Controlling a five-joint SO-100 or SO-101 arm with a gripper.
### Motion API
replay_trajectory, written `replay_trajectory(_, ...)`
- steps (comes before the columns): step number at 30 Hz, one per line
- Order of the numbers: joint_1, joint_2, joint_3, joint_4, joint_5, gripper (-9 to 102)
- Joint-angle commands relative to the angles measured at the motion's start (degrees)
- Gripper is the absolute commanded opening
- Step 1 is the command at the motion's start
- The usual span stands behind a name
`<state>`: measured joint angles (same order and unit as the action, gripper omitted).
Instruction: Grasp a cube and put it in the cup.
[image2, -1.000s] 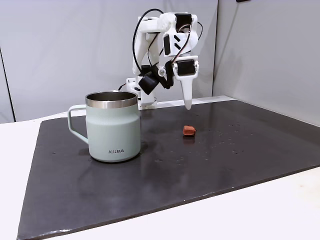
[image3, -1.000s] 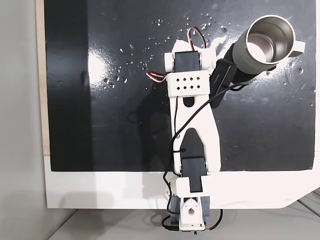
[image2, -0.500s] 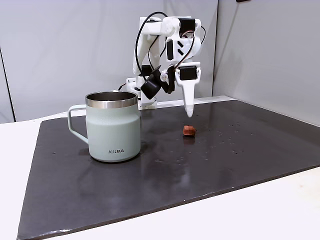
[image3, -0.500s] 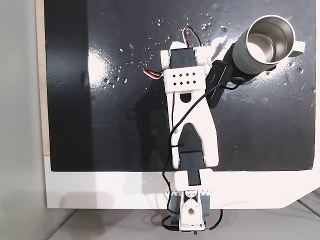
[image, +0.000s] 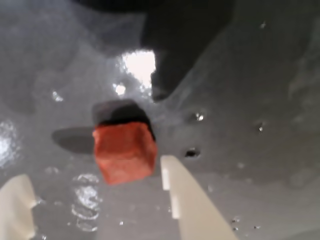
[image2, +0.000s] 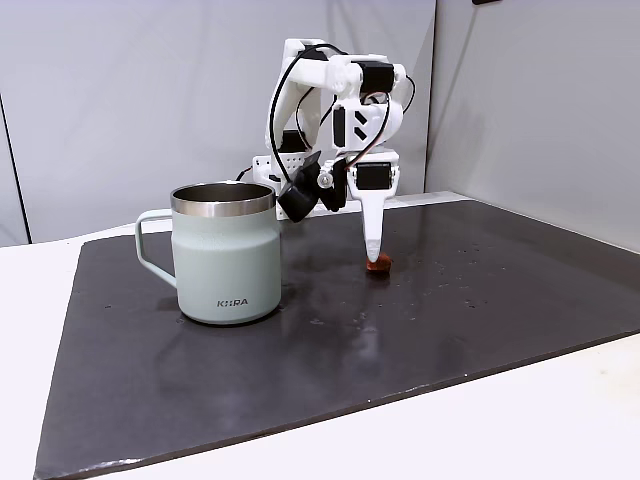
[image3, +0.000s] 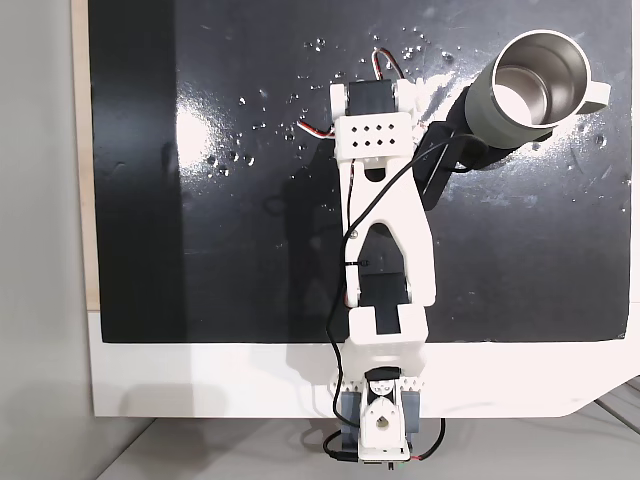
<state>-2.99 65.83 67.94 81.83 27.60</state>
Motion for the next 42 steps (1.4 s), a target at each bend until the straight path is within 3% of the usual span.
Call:
replay_trajectory(1,0.4,-0.3,-4.4,0.8,-0.8,29)
replay_trajectory(20,-1.9,-7.6,-9.0,1.3,-2.7,27)
replay_trajectory(34,-1.7,-6.9,-8.4,2.1,-2.5,10)
replay_trajectory(42,-1.8,-0.8,-9.2,3.3,-2.4,7)
